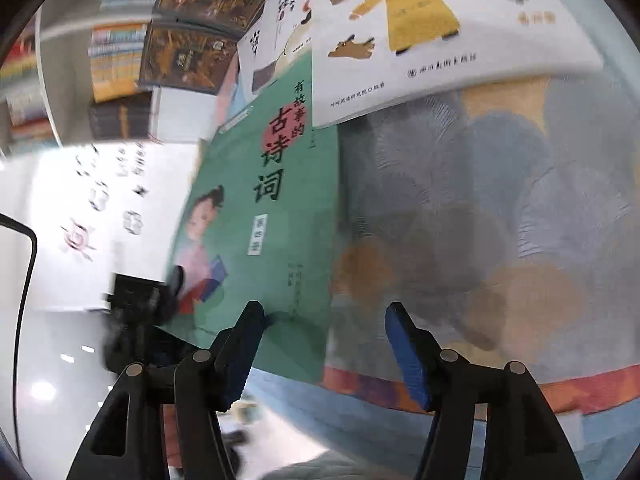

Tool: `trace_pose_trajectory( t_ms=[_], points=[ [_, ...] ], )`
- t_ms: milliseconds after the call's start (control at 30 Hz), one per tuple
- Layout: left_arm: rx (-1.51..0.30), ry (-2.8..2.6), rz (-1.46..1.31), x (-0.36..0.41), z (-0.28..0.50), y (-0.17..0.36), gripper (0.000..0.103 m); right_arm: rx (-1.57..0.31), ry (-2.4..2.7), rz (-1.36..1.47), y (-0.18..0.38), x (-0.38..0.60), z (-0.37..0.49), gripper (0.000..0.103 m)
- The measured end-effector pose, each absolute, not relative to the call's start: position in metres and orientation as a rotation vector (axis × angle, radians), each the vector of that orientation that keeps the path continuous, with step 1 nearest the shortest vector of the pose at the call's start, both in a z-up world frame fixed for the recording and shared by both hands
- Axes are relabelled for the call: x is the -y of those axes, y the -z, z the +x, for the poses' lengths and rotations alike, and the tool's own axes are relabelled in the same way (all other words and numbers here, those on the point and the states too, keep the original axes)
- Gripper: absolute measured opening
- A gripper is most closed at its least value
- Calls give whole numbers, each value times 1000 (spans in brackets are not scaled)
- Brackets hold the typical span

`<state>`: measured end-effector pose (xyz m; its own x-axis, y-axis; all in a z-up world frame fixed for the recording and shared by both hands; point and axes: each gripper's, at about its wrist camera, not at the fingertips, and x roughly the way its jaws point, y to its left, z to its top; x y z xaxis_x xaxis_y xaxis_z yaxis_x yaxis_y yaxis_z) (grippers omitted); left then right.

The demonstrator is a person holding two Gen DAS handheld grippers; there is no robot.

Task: Organize books
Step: 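Carry the green poetry book with both grippers to the white table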

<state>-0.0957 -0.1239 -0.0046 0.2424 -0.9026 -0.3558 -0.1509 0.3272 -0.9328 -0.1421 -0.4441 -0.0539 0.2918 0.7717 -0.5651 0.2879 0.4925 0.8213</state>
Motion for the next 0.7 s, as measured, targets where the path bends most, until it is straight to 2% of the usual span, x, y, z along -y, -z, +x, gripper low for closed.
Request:
trace_pose_trajectory(
  t_ms=[133, 267, 333, 367, 533, 700],
  points=[
    [-1266, 693, -1186, 123, -96, 12, 12, -1279, -475, 1191, 73, 435, -137, 61],
    [-1289, 672, -1239, 117, -99, 23, 11, -1273, -514, 1270, 77, 427, -135, 42],
    [-1306, 620, -1167, 113, -99, 21, 11, -1265, -499, 1244, 73, 426, -136, 27],
    [-1313, 599, -1103, 113, -99, 18, 11, -1267, -484, 1215, 69, 427, -137, 26],
    [-1343, 516, -719, 127, -98, -1, 12, -1266, -402, 804, 31, 407, -132, 26],
    [-1281, 498, -389, 149, -98, -27, 15, -1203, -370, 431, -10, 368, -138, 25]
  ],
)
